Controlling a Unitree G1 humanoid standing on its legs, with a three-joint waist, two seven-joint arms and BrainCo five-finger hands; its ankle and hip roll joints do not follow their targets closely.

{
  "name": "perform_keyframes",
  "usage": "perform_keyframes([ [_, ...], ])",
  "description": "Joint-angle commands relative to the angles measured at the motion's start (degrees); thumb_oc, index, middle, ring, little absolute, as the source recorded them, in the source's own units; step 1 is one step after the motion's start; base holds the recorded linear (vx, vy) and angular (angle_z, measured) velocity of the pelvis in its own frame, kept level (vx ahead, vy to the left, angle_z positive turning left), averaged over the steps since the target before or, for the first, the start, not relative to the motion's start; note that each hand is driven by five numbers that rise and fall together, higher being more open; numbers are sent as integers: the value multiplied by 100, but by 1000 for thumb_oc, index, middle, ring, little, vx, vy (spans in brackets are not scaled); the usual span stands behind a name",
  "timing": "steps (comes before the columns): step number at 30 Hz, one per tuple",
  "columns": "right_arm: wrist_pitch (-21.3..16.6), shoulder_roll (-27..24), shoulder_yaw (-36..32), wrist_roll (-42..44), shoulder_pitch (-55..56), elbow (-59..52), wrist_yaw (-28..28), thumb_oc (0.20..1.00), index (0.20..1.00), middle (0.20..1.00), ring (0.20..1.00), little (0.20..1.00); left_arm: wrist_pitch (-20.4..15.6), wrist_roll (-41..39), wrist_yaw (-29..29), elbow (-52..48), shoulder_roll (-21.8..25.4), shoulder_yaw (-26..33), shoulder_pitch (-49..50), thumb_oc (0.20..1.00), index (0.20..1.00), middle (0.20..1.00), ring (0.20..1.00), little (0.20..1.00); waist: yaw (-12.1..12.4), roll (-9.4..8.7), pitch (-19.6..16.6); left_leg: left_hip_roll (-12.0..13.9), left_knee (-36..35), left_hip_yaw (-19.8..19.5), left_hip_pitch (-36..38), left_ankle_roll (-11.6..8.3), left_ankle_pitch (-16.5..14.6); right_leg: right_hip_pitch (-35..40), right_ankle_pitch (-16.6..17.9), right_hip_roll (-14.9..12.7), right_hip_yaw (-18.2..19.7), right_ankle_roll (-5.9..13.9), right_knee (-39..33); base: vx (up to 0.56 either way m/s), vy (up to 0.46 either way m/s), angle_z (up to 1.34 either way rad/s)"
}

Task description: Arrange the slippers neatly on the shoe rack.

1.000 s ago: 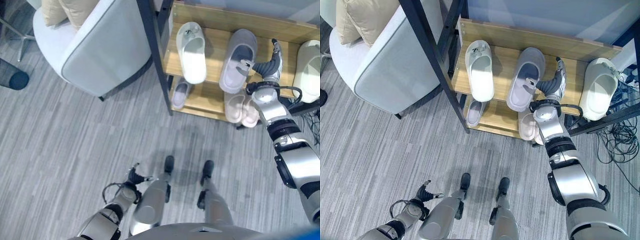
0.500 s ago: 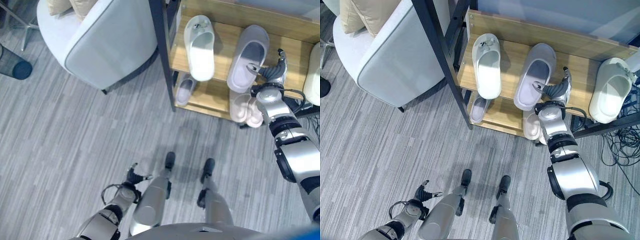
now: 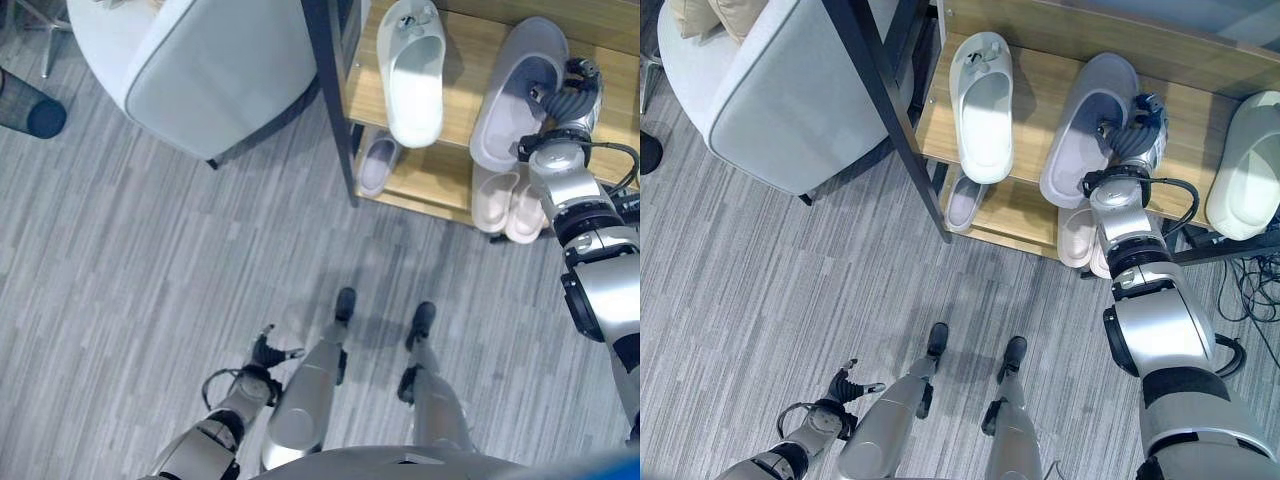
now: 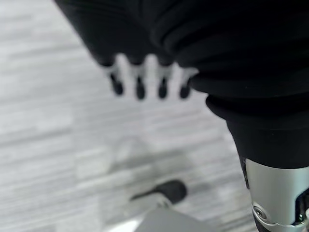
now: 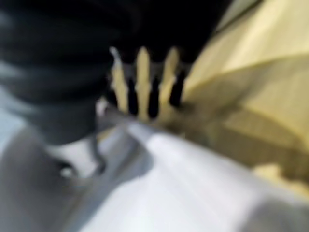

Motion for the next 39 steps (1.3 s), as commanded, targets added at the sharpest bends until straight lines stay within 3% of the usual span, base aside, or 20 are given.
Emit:
perform_keyframes([
  [1, -225, -40, -45, -180, 371, -508, -258, 200, 200, 200, 200, 200, -56, -35, 117, 108, -205, -58, -55, 1000, 1000, 1000, 1000, 1000, 161, -81, 42, -10, 71, -464, -97, -191, -414, 809, -322, -463, 106, 531, 300, 0, 0, 0],
  [3, -243, 350, -421, -369, 1154, -1232, -500, 448, 448, 448, 448, 448, 1, -349, 161, 127, -284, 244, -77, 1000, 1000, 1000, 1000, 1000, 86, -70, 32, -24, 108, -448, -95, -163, -437, 793, -327, -475, 129, 523, 326, 0, 0, 0],
  [4, -243, 442, -565, -459, 1415, -1396, -569, 228, 228, 228, 228, 228, 6, -374, 168, 120, -320, 298, -55, 1000, 1000, 1000, 1000, 1000, 72, -65, 36, -23, 140, -440, -92, -154, -462, 796, -338, -475, 134, 518, 341, 0, 0, 0],
  [5, -241, 524, -718, -580, 1664, -1600, -670, 200, 200, 200, 200, 200, 4, -338, 176, 97, -350, 308, -25, 1000, 1000, 1000, 1000, 1000, 56, -55, 37, -27, 168, -440, -85, -143, -490, 806, -353, -473, 136, 518, 359, 0, 0, 0],
  [9, -334, 676, -1201, -969, 2556, -2287, -961, 200, 200, 200, 200, 200, 18, -120, 130, 40, -434, 335, 99, 1000, 1000, 1000, 1000, 1000, -4, -4, 25, -32, 192, -442, -39, -120, -531, 823, -377, -487, 144, 519, 389, 0, 0, 0],
  [14, -490, 807, -1326, -1021, 3111, -2602, -872, 200, 200, 200, 200, 200, 32, -26, 54, 55, -426, 451, 67, 1000, 1000, 1000, 1000, 1000, -83, -9, -44, -33, 143, -422, 90, -102, -553, 902, -383, -517, 127, 538, 386, 1, -1, -2],
  [17, -868, 1112, -1312, -891, 3731, -3706, -557, 200, 200, 200, 200, 200, 67, 1, 36, 102, -417, 635, 44, 1000, 1000, 1000, 1000, 1000, -177, -56, -68, -9, 144, -387, 234, -96, -614, 1001, -412, -497, 166, 533, 406, -3, 2, -2],
  [21, -1015, 1265, -1207, -824, 4481, -4554, -61, 200, 200, 200, 200, 200, 99, 15, -4, 68, -353, 805, 103, 1000, 1000, 1000, 1000, 1000, -301, -153, -144, -19, 149, -356, 335, -78, -639, 1090, -383, -509, 159, 540, 449, 1, 0, -1],
  [31, -1119, 1417, -1248, -378, 6067, -5190, 824, 200, 200, 200, 200, 200, 142, 106, -104, 83, -124, 1165, 315, 1000, 1000, 1000, 1000, 1000, -590, -351, -237, -94, 425, -295, 651, 2, -899, 1338, -221, -588, 233, 576, 831, 1, 34, -2],
  [36, -1084, 1496, -1149, -344, 6406, -5293, 962, 200, 200, 200, 200, 200, 121, 247, -30, 56, 23, 1231, 419, 1000, 1000, 1000, 1000, 1000, -726, -336, -97, -70, 430, -138, 990, 124, -950, 1108, 194, -642, 459, 587, 1614, 15, 93, -6],
  [37, -1075, 1536, -1118, -314, 6491, -5340, 933, 200, 200, 200, 200, 200, 116, 271, 61, 8, 65, 1230, 365, 1000, 1000, 1000, 1000, 1000, -855, -240, 39, 34, 391, -146, 1197, 133, -957, 865, -150, -327, 833, 448, 1999, 31, 55, -37],
  [38, -1074, 1536, -1119, -314, 6490, -5341, 933, 200, 200, 200, 200, 200, 116, 271, 62, 8, 66, 1231, 363, 1000, 1000, 1000, 1000, 1000, -856, -245, 25, 30, 377, -143, 1181, 133, -937, 842, -140, -331, 837, 448, 1998, 75, 101, -38],
  [39, -1100, 1475, -1139, -325, 6628, -5442, 928, 200, 200, 200, 200, 200, 78, 225, 112, -33, 92, 1244, 292, 1000, 1000, 1000, 1000, 1000, -981, -169, 90, 83, 390, -122, 1296, 115, -967, 688, -772, 79, 1126, 309, 2010, 53, 46, -18],
])
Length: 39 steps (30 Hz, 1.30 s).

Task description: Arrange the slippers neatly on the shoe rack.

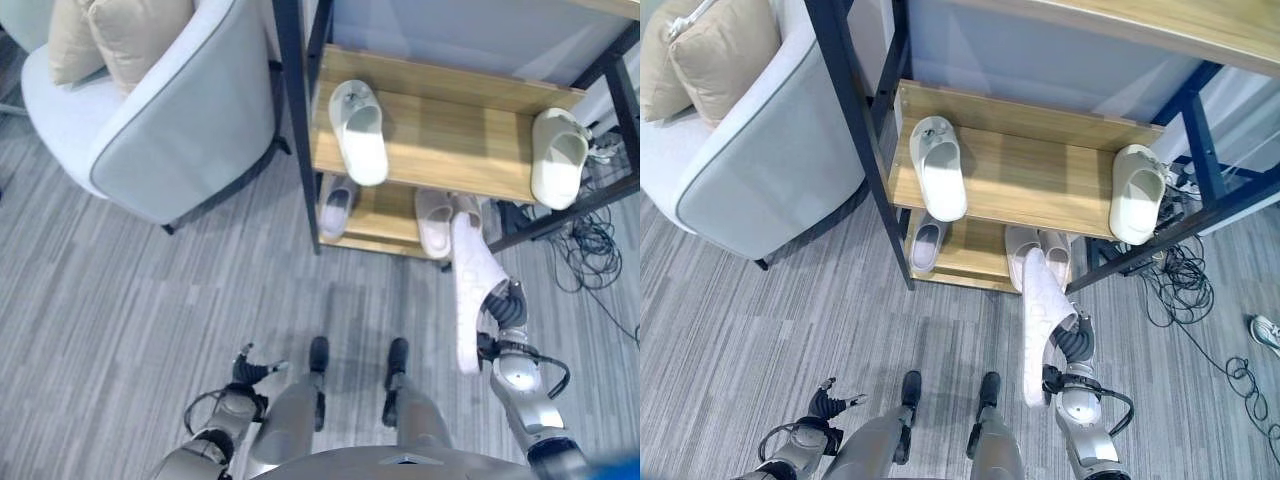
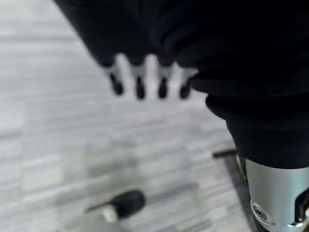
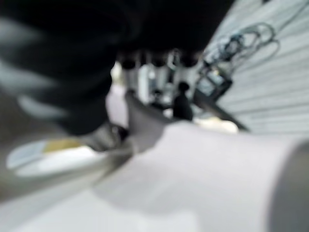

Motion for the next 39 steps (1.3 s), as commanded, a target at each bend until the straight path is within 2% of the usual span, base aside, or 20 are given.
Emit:
perform_keyframes([
  [1, -373, -211, -244, 102, -168, -748, -27, 200, 200, 200, 200, 200, -85, 115, 208, -8, 15, 255, -241, 1000, 1000, 1000, 1000, 1000, -188, 218, 460, 149, 359, -517, 158, -327, -676, 329, -609, 436, 738, -155, 334, 60, 42, -5],
  [2, -373, -213, -244, 102, -165, -749, -27, 200, 200, 200, 200, 200, -86, 115, 209, -8, 13, 255, -240, 1000, 1000, 1000, 1000, 1000, -186, 221, 464, 154, 362, -517, 166, -331, -687, 332, -623, 441, 738, -160, 347, 84, -76, 34],
  [3, -429, -258, -245, 139, -45, -734, -17, 200, 200, 200, 200, 200, -156, 13, 255, -65, 23, 276, -321, 1000, 1000, 1000, 1000, 1000, -282, 199, 532, 75, 375, -613, 269, -361, -745, 35, -538, 707, 975, -145, 36, 101, -120, 30],
  [5, -430, -280, -190, 179, -8, -703, 3, 200, 200, 200, 200, 200, -227, -69, 310, -217, 57, 272, -372, 1000, 1000, 1000, 1000, 1000, -346, 163, 663, -60, 492, -763, 397, -366, -836, -312, -304, 889, 928, -100, -151, 161, -204, 31],
  [7, -442, -314, -182, 171, 86, -763, 16, 200, 200, 200, 200, 200, -243, -34, 315, -269, 67, 234, -367, 1000, 1000, 1000, 1000, 1000, -377, 159, 677, -160, 572, -867, 439, -367, -891, -121, -279, 859, 927, -93, -396, 109, -132, 70],
  [9, -489, -361, -151, 216, 277, -779, 84, 200, 200, 200, 200, 200, -308, -50, 359, -360, 23, 222, -312, 1000, 1000, 1000, 1000, 1000, -407, 159, 638, -291, 676, -1044, 446, -381, -949, 16, -279, 1023, 1285, -182, -456, 97, -219, 110],
  [10, -548, -435, -140, 251, 441, -724, 163, 200, 200, 200, 200, 200, -411, -304, 422, -507, -33, 283, -134, 1000, 1000, 1000, 1000, 1000, -355, 200, 533, -229, 667, -1134, 360, -432, -909, 4, -349, 1119, 1276, -303, -386, 106, -326, 67],
  [14, -656, -453, -119, 353, 519, -626, 81, 200, 200, 200, 200, 200, -515, -777, 539, -604, -122, 428, -34, 1000, 1000, 1000, 1000, 1000, -324, 218, 426, -52, 782, -1285, 274, -587, -894, 104, -640, 1189, 1000, -476, -331, 74, -261, 29],
  [15, -690, -475, -109, 356, 534, -617, 48, 200, 200, 200, 200, 200, -536, -841, 589, -650, -134, 457, -54, 1000, 1000, 1000, 1000, 1000, -325, 219, 477, 4, 1090, -1263, 160, -652, -957, 190, -727, 1208, 930, -549, -296, 18, -252, 30],
  [17, -729, -503, -67, 403, 530, -552, -7, 200, 200, 200, 200, 200, -636, -1050, 724, -836, -148, 481, -109, 1000, 1000, 1000, 1000, 1000, -357, 209, 560, 54, 1897, -1080, -332, -707, -800, 233, -829, 1175, 757, -669, -203, -58, -166, 68],
  [18, -706, -494, 21, 436, 456, -282, -53, 200, 200, 200, 200, 200, -775, -1302, 805, -1092, -160, 522, -143, 1000, 1000, 1000, 1000, 1000, -351, 240, 639, 302, 2017, -745, -528, -671, -791, 300, -1012, 1158, 579, -735, -69, -17, -101, 125],
  [19, -694, -479, 35, 453, 411, -164, -70, 200, 200, 200, 200, 200, -812, -1384, 814, -1157, -154, 558, -153, 1000, 1000, 1000, 1000, 1000, -343, 245, 633, 405, 1829, -625, -544, -655, -827, 312, -1061, 1134, 520, -726, -22, 38, -34, 121],
  [20, -695, -460, 54, 471, 350, -34, -94, 200, 200, 200, 200, 200, -816, -1449, 811, -1110, -151, 604, -182, 1000, 1000, 1000, 1000, 1000, -333, 219, 625, 564, 1588, -542, -546, -687, -727, 326, -1079, 1108, 481, -709, 17, 175, 83, 72],
  [21, -725, -402, 94, 577, 228, 149, -169, 200, 200, 200, 200, 200, -828, -1543, 889, -1035, -107, 680, -245, 1000, 1000, 1000, 1000, 1000, -262, 193, 617, 904, 1104, -514, -590, -788, -437, 377, -1178, 1062, 426, -681, 124, 179, 161, 31],
  [22, -790, -313, 108, 708, 256, 208, -173, 200, 200, 200, 200, 200, -824, -1534, 998, -791, -59, 806, -307, 1000, 1000, 1000, 1000, 1000, -284, 190, 644, 1416, 334, -88, -341, -837, -1, 230, -1287, 952, 228, -701, 381, 155, 146, 1],
  [24, -809, -252, 143, 720, 358, 199, -188, 200, 200, 200, 200, 200, -858, -1588, 1205, -653, -94, 920, -290, 1000, 1000, 1000, 1000, 1000, -315, 214, 655, 1478, 218, 53, -254, -893, 123, 154, -1266, 867, 162, -653, 527, 100, 210, 0],
  [29, -839, -159, 262, 778, 314, 273, -237, 200, 200, 200, 200, 200, -988, -1833, 1333, -556, -83, 959, -415, 1000, 1000, 1000, 1000, 1000, -328, 117, 789, 1116, 831, 78, -680, -812, -158, -110, -1224, 659, 389, -604, 795, 48, 181, 18],
  [32, -872, -144, 270, 838, 266, 277, -274, 200, 200, 200, 200, 200, -1053, -2030, 1280, -614, -25, 1013, -461, 1000, 1000, 1000, 1000, 1000, -302, 81, 832, 1042, 1081, 79, -909, -779, -267, -237, -1223, 601, 425, -587, 885, 46, 138, -28],
  [33, -881, -157, 291, 840, 174, 285, -346, 200, 200, 200, 200, 200, -1143, -2259, 1269, -739, 40, 1071, -556, 1000, 1000, 1000, 1000, 1000, -284, 72, 885, 994, 1368, 47, -1037, -790, -558, -323, -1368, 557, 476, -540, 1036, 68, 139, -8],
  [39, -901, -161, 108, 746, 28, 202, -587, 200, 200, 200, 200, 200, -1371, -2512, 1308, -1361, 140, 1100, -722, 1000, 1000, 1000, 1000, 1000, -272, 84, 956, 916, 2053, -21, -1607, -729, -868, -757, -1467, 477, 485, -523, 1458, -6, 69, 0],
])
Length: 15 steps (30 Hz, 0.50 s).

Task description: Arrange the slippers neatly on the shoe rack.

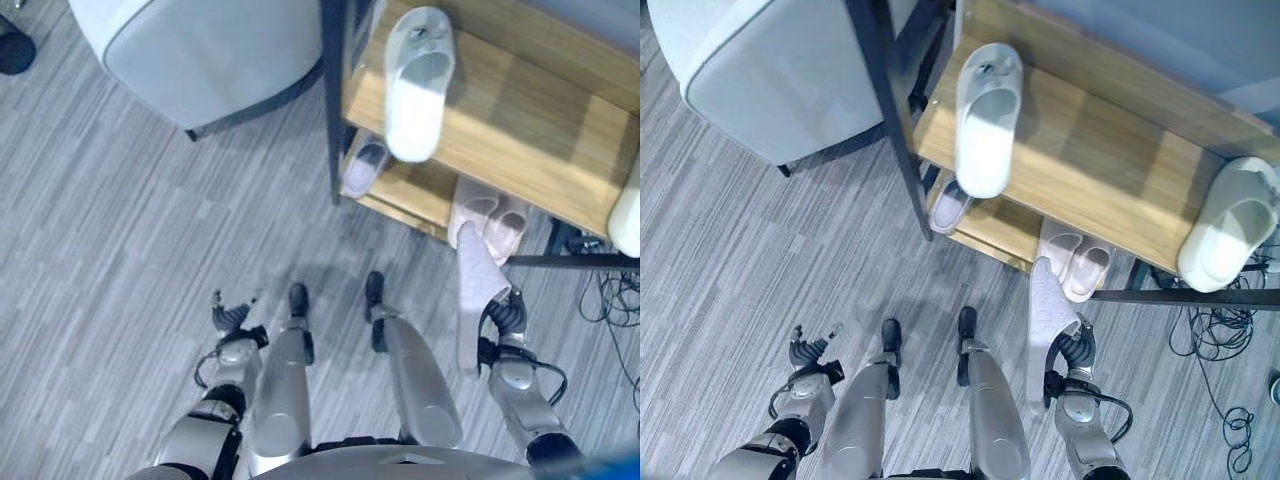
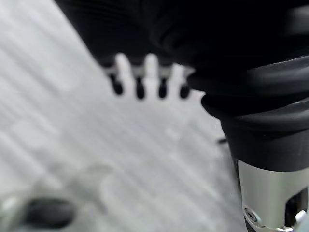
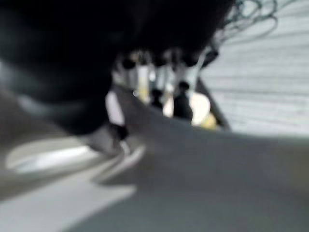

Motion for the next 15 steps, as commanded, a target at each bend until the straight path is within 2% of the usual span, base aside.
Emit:
perform_keyframes([
  [1, -381, -92, -221, -61, 45, -643, -416, 200, 200, 200, 200, 200, -407, -267, 108, -376, 223, 29, 25, 1000, 1000, 1000, 1000, 1000, -5, -54, -255, 118, 706, -340, -618, -64, -387, 118, -563, -283, 283, 335, 660, -41, 45, 9],
  [5, -264, -318, -468, -594, -606, -799, -973, 200, 200, 200, 200, 200, -481, -597, -76, -985, 356, 43, -337, 1000, 1000, 1000, 1000, 1000, -9, 56, -219, 144, 1454, -398, -1525, -60, -622, -804, -805, -315, 298, 306, 1475, -82, 17, 8],
  [6, -169, -440, -584, -955, -864, -976, -1212, 200, 200, 200, 200, 200, -491, -603, -64, -1108, 350, 31, -431, 834, 834, 834, 834, 834, -13, 108, -263, 161, 1835, -438, -1966, -46, -745, -1252, -940, -296, 317, 275, 1835, -90, -15, 12],
  [7, -93, -539, -641, -1102, -1053, -972, -1365, 200, 200, 200, 200, 200, -484, -665, -54, -1141, 360, 66, -501, 758, 758, 758, 758, 758, -1, 141, -284, 184, 2127, -474, -2278, -33, -838, -1564, -1034, -280, 327, 256, 2130, -90, -27, 8],
  [8, 17, -635, -757, -1302, -1239, -1107, -1510, 200, 200, 200, 200, 200, -462, -737, -45, -1224, 363, 173, -534, 812, 812, 812, 812, 812, 15, 182, -290, 210, 2471, -506, -2610, -17, -934, -1930, -1160, -255, 355, 210, 2474, -52, -37, 1],
  [9, 71, -701, -782, -1389, -1367, -1115, -1568, 200, 200, 200, 200, 200, -460, -789, -32, -1255, 369, 203, -548, 956, 956, 956, 956, 956, 28, 211, -314, 220, 2673, -518, -2832, 1, -993, -2162, -1238, -236, 355, 193, 2689, -43, -47, -4],
  [10, 101, -770, -802, -1455, -1555, -1125, -1654, 200, 200, 200, 200, 200, -458, -809, -13, -1256, 395, 228, -605, 1000, 1000, 1000, 1000, 1000, 34, 236, -319, 235, 2886, -547, -3073, 17, -1069, -2409, -1323, -208, 349, 181, 2889, -16, -53, -8],
  [14, 249, -964, -854, -1605, -1997, -1455, -1689, 200, 200, 200, 200, 200, -376, -836, -51, -1396, 464, 279, -657, 1000, 1000, 1000, 1000, 1000, 69, 331, -338, 237, 3448, -599, -3730, 52, -1223, -3089, -1545, -184, 390, 115, 3470, 4, -52, -7],
  [15, 370, -1046, -809, -1698, -2237, -1528, -1674, 200, 200, 200, 200, 200, -341, -926, -99, -1485, 446, 288, -708, 1000, 1000, 1000, 1000, 1000, 93, 390, -368, 228, 3748, -679, -4110, 109, -1306, -3452, -1669, -179, 441, 57, 3784, 8, -73, 1],
])
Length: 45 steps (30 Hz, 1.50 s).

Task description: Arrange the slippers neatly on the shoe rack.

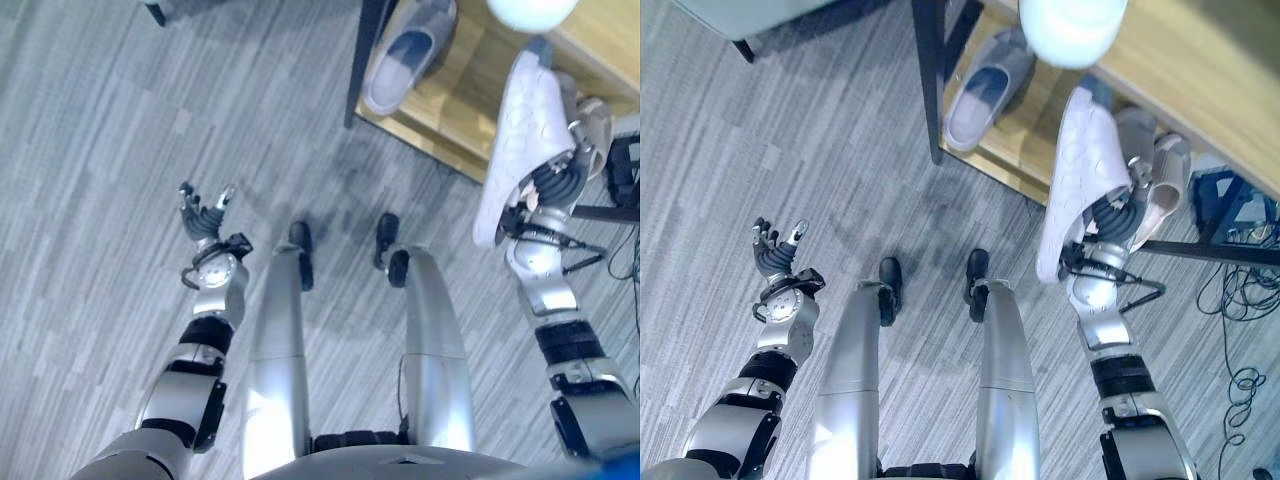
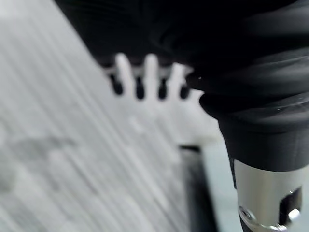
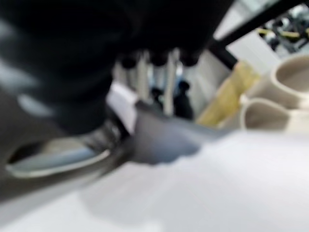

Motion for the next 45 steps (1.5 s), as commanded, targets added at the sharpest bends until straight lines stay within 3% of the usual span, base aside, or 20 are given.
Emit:
perform_keyframes([
  [1, 8, -204, -90, -277, 383, -421, -240, 200, 200, 200, 200, 200, -126, -145, 2, 30, -106, 67, 259, 1000, 1000, 1000, 1000, 1000, 24, 447, -762, 43, -60, -478, -417, 33, -174, 168, -665, -94, 310, 211, 234, 18, -64, 1],
  [10, 241, -470, 100, -78, -522, -51, -215, 200, 200, 200, 200, 200, -27, -705, -110, 210, 30, 233, -59, 1000, 1000, 1000, 1000, 1000, 71, 588, -846, -28, 1032, -547, -1575, 109, -548, -1030, -1073, -46, 422, 65, 1426, 45, -32, -1],
  [15, 1, -540, 436, 864, -1686, 956, -237, 200, 200, 200, 200, 200, 24, -1032, -232, 610, 317, 287, -233, 1000, 1000, 1000, 1000, 1000, 138, 604, -885, 9, 1441, -521, -2033, 102, -657, -1535, -1182, 0, 479, 8, 1836, 63, -38, -4],
  [16, -49, -657, 665, 1412, -2173, 1520, -77, 200, 200, 200, 200, 200, 62, -1162, -260, 748, 489, 259, -363, 1000, 1000, 1000, 1000, 1000, 181, 601, -898, 6, 1545, -524, -2184, 78, -690, -1652, -1211, -24, 470, 17, 1946, 61, -35, -9],
  [17, -94, -735, 860, 1860, -2475, 2016, 33, 200, 200, 200, 200, 200, 99, -1427, -340, 809, 552, 276, -405, 1000, 1000, 1000, 1000, 1000, 196, 593, -837, 2, 1614, -493, -2189, 64, -724, -1682, -1251, -48, 499, -2, 2067, 58, -35, -4],
  [23, 32, -1062, 1097, 2373, -3194, 2681, 176, 200, 200, 200, 200, 200, 125, -1804, -515, 564, 528, 190, -344, 1000, 1000, 1000, 1000, 1000, 323, 678, -798, -34, 1774, -399, -2192, 71, -876, -1787, -1351, -97, 587, -31, 2285, 34, -10, 3],
  [32, 353, -1373, 1216, 2360, -4053, 3466, -33, 200, 200, 200, 200, 200, 211, -1594, -523, 831, 591, 81, -284, 1000, 1000, 1000, 1000, 1000, 401, 631, -745, -90, 1635, -356, -2192, 41, -821, -1819, -1332, -178, 645, -21, 2297, 9, -21, 2],
  [35, 243, -1250, 1131, 2564, -4215, 3524, -176, 200, 200, 200, 200, 200, 203, -1678, -538, 835, 551, 93, -170, 1000, 1000, 1000, 1000, 1000, 434, 617, -756, -114, 1562, -362, -2192, 29, -763, -1819, -1305, -161, 654, -26, 2268, -4, -22, 8],
  [45, 466, -1162, 1330, 2488, -4626, 3583, -272, 200, 200, 200, 200, 200, 211, -1832, -495, 958, 641, 217, -163, 1000, 1000, 1000, 1000, 1000, 506, 619, -714, -112, 1575, -394, -2192, 1, -729, -1820, -1292, -155, 635, -46, 2334, 1, -1, 0],
])
